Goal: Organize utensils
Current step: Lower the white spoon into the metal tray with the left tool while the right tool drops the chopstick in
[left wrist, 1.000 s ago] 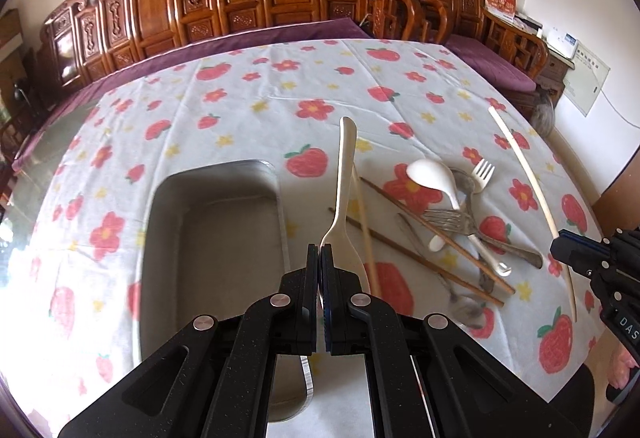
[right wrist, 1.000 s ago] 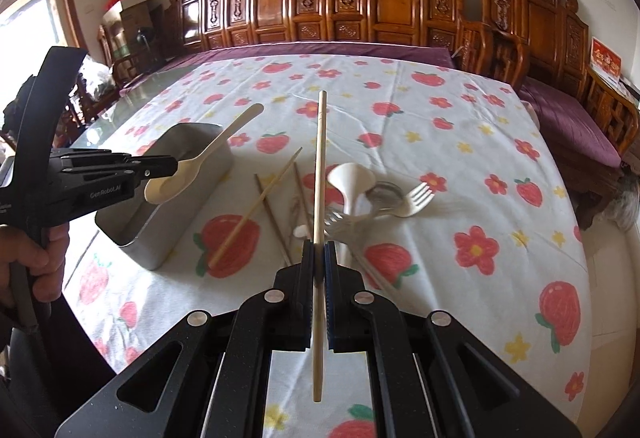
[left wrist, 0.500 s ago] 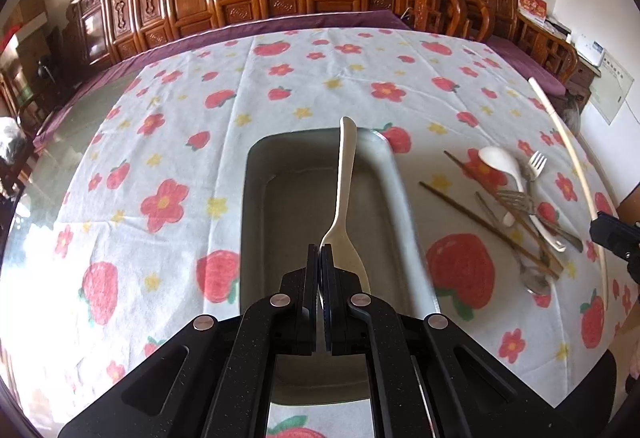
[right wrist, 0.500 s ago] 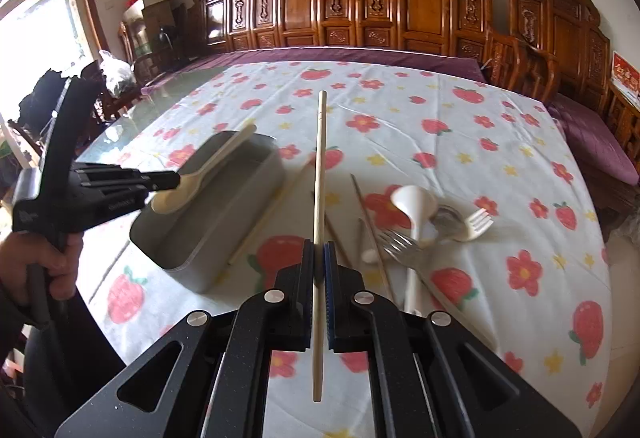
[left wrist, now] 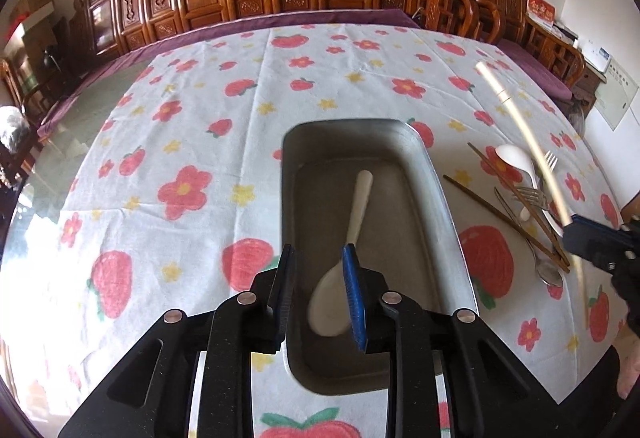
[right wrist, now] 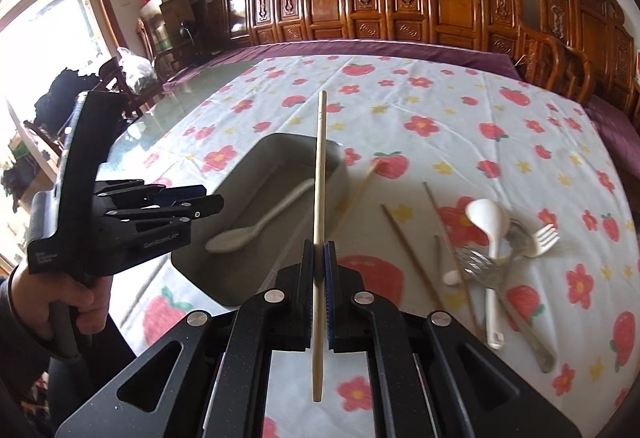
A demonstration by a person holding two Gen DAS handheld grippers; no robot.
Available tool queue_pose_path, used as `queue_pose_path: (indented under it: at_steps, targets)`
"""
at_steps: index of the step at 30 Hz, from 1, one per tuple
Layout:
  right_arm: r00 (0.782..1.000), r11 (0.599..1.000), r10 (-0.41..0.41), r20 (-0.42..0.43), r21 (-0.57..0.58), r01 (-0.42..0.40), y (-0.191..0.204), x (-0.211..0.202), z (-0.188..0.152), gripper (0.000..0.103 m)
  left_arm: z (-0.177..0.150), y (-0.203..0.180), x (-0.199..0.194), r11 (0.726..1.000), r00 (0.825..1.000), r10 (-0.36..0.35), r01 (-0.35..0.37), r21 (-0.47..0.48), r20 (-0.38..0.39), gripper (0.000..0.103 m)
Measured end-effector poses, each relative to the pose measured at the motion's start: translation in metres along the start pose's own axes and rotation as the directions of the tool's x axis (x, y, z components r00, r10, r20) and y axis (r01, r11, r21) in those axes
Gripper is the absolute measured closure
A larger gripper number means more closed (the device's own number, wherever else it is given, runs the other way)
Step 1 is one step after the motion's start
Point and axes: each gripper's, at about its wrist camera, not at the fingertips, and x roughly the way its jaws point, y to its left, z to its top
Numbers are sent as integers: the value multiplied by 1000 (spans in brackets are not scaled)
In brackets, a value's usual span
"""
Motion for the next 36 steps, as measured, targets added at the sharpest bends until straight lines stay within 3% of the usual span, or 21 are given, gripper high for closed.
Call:
queue_pose_path:
  at_steps: [9, 19, 22, 27, 36]
  targets:
    - [996, 993, 85, -30, 84, -82, 26, 41, 23, 97, 5, 35, -35, 999, 997, 31, -30, -18, 77, 80]
    - [993, 993, 89, -72, 86, -82, 45, 78, 24, 95, 3, 52, -49, 999, 993, 39, -36, -32, 107, 80]
    - [993, 990, 107, -56, 96, -101, 37, 76, 23, 88, 3, 50, -50, 999, 993, 35, -32, -25, 114, 80]
    - [998, 993, 65, 7, 95, -65, 8, 53, 22, 88, 1, 45, -51, 1000, 992, 21, -20, -14, 123, 79]
    - [997, 994, -36, -65, 103, 42, -38, 84, 16, 85, 2, 42, -50, 1000, 992, 2, 1, -25, 128, 79]
